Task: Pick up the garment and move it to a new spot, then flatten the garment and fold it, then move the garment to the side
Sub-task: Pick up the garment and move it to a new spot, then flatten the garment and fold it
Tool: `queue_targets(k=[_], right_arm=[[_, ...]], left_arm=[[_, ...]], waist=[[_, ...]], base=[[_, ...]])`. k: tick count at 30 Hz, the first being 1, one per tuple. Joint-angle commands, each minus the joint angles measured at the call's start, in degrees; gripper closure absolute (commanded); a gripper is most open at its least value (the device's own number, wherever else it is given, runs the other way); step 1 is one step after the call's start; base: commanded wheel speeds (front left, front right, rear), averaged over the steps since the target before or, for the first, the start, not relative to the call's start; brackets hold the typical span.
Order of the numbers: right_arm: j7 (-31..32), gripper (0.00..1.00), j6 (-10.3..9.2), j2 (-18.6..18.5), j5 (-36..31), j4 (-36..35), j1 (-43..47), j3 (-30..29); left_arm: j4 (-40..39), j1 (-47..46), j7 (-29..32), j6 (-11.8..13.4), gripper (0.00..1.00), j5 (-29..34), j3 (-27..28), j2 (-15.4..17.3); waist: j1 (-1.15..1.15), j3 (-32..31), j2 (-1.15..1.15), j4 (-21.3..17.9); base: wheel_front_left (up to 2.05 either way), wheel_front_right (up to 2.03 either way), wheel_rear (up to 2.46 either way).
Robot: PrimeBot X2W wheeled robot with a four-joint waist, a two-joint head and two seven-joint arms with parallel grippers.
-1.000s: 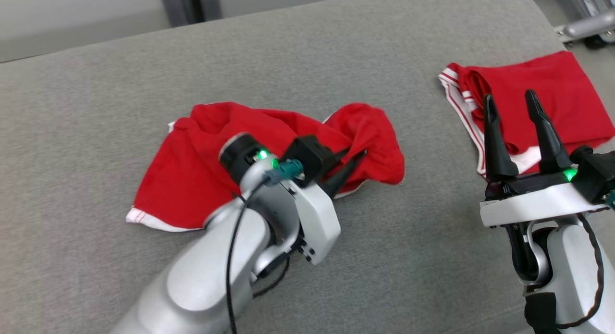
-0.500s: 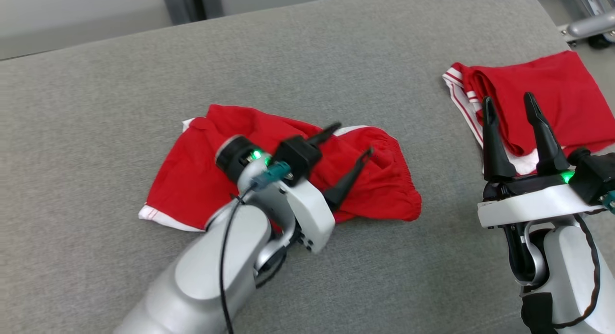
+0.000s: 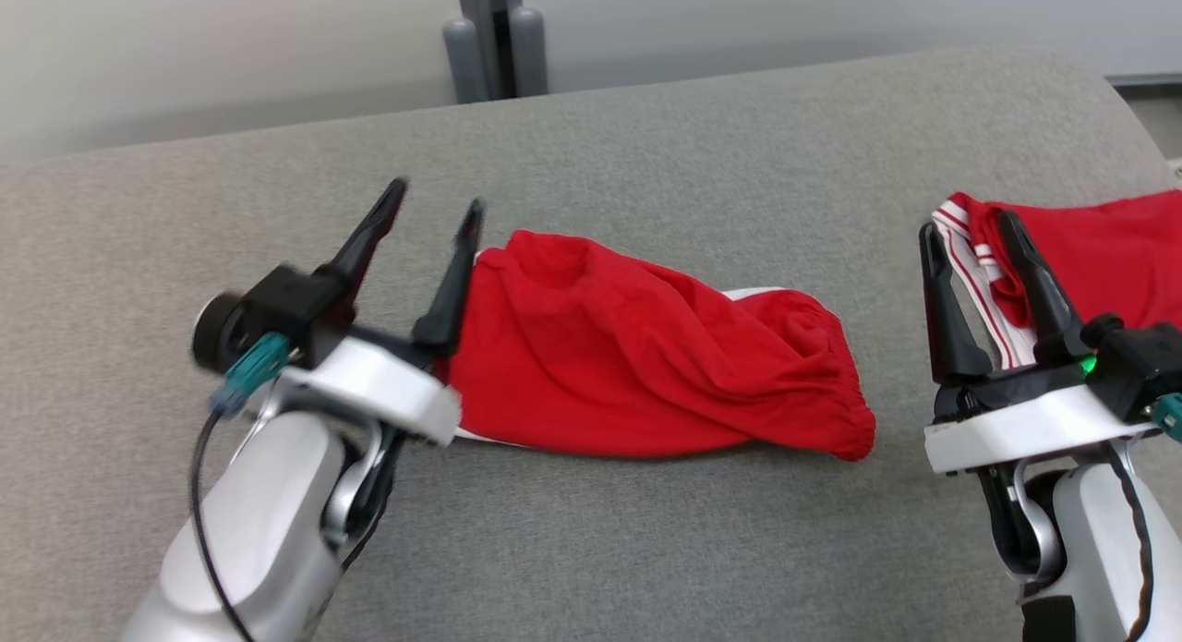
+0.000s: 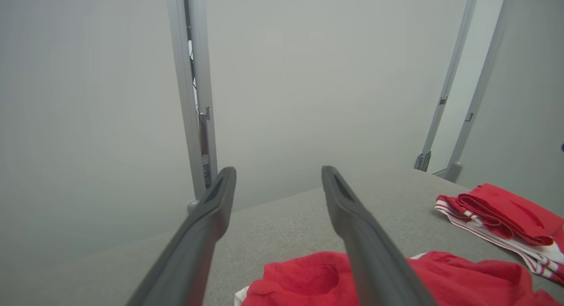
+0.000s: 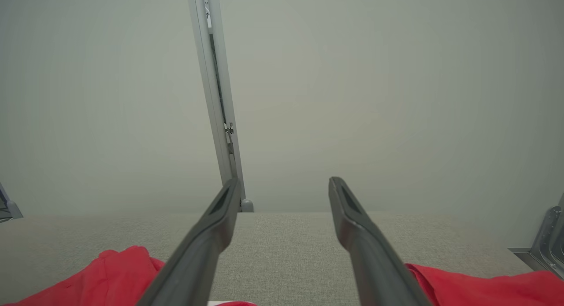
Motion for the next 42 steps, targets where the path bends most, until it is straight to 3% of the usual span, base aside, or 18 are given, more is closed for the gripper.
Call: queue_targets(k=[1,4,8,13,15,22,29,36,38,39,42], right_arm=[[0.3,0.0,0.01,-0.8,-0.1,-0.5,1.0,0.1],[0.9,0.0,0.01,-1.2,0.0,-0.8,2.3,0.4],[1.4,0.0,0.01,-1.5,0.2,-1.2,4.3,1.0],[1.9,0.0,0.01,-1.3,0.6,-1.5,6.4,1.5],[2.1,0.0,0.01,-1.3,0.6,-1.6,7.0,2.1],[3.1,0.0,0.01,-3.2,1.4,-1.9,7.0,6.3],[6.6,0.0,0.01,-10.0,3.2,-0.4,5.4,19.2],[7.9,0.0,0.01,-13.5,2.1,5.3,1.7,24.0],[7.8,0.81,0.01,-13.9,1.7,7.0,0.4,25.2],[7.7,0.98,0.01,-14.3,1.3,7.6,-0.3,26.1],[7.0,1.0,0.01,-14.3,1.4,8.8,-2.1,28.1]], left_arm=[[-0.4,2.0,-0.5,0.6,0.0,-0.3,1.0,0.7],[-2.0,7.2,-0.8,1.9,0.0,-0.9,4.2,1.4],[-6.2,14.7,-0.9,2.7,0.0,-0.4,10.0,-0.1],[-10.5,22.1,-0.9,1.2,0.0,1.5,17.1,-4.1],[-11.4,24.3,-0.9,-0.6,0.0,3.7,19.4,-6.1],[-11.0,24.6,-0.9,-3.1,0.0,7.0,22.2,-8.3],[-9.8,23.0,-0.9,-5.0,0.0,8.8,23.0,-9.6],[-8.6,22.1,-0.9,-5.5,0.0,8.7,22.5,-10.0],[-8.5,21.7,-0.9,-5.4,0.0,8.1,22.2,-10.0],[-8.5,21.6,-0.9,-5.2,0.0,7.9,22.0,-10.1],[-8.5,21.6,-0.9,-4.9,0.0,7.5,21.8,-10.1]], waist=[[0.0,-1.6,0.0,1.5],[0.0,-2.8,0.0,2.6],[0.0,-4.1,0.0,3.5],[0.0,-4.9,0.0,4.3],[0.0,-4.9,0.0,4.7],[0.0,-4.6,0.0,5.1],[0.0,-2.8,0.0,6.3],[0.0,-1.0,0.0,8.6],[0.0,-0.8,0.0,9.1],[0.0,-0.8,0.0,9.4],[0.0,-0.9,0.0,10.0]], base=[[0.0,0.0,0.0],[0.0,0.0,0.0],[0.0,0.0,0.0],[0.0,0.0,0.0],[0.0,0.0,0.0],[0.0,0.0,0.0],[0.0,0.0,0.0],[0.0,0.0,0.0],[0.0,0.0,0.0],[0.0,0.0,0.0],[0.0,0.0,0.0]])
